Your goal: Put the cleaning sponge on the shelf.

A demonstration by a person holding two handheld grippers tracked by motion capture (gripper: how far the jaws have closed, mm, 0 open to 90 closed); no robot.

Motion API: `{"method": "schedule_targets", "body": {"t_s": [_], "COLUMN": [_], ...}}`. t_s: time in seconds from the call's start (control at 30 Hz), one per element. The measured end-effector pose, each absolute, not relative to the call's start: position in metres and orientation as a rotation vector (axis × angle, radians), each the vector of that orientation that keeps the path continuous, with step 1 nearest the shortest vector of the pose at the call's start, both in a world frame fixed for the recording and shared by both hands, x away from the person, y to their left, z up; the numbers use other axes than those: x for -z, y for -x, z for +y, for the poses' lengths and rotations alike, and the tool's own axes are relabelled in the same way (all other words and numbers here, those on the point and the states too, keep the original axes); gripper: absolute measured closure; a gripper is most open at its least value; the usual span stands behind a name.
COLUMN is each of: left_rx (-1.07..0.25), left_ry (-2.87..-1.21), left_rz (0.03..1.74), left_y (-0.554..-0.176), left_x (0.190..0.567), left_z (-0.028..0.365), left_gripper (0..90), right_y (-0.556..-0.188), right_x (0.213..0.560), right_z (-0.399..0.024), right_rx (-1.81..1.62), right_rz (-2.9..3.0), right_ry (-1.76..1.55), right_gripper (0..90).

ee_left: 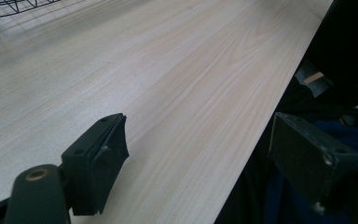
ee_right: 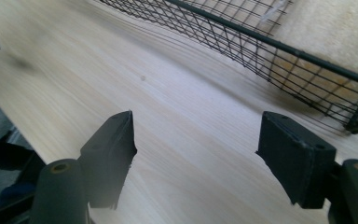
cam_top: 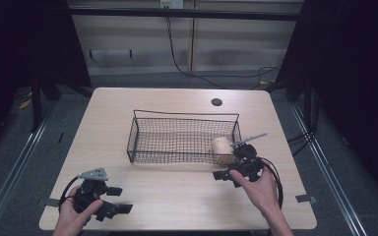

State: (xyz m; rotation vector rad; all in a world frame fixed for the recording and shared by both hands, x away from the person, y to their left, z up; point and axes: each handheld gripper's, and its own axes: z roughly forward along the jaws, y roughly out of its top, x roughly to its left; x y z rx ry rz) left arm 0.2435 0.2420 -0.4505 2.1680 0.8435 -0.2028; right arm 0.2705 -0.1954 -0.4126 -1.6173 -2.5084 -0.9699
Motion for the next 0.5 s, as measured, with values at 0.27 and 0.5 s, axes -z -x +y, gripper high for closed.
{"method": "schedule_targets", "body": {"t_s": [0.27,0.5], "left_rx": [0.205,0.206], "left_ry": [-2.174,-2.172], "left_rz": [0.845,0.842], "left_y": [-0.244,-0.244], "left_x": [0.451,0.450], "left_z": [0.242,0.242], "left_gripper": [18.8,18.9], "right_y": [-0.255,-0.242], "right_x": [0.424,0.438], "right_z": [-0.201,-0.213], "right_rx": [0.992,1.044], "right_rz": [-2.501,-2.509], "right_ry": [1.651,1.693], "right_gripper": [26.4,26.2]}}
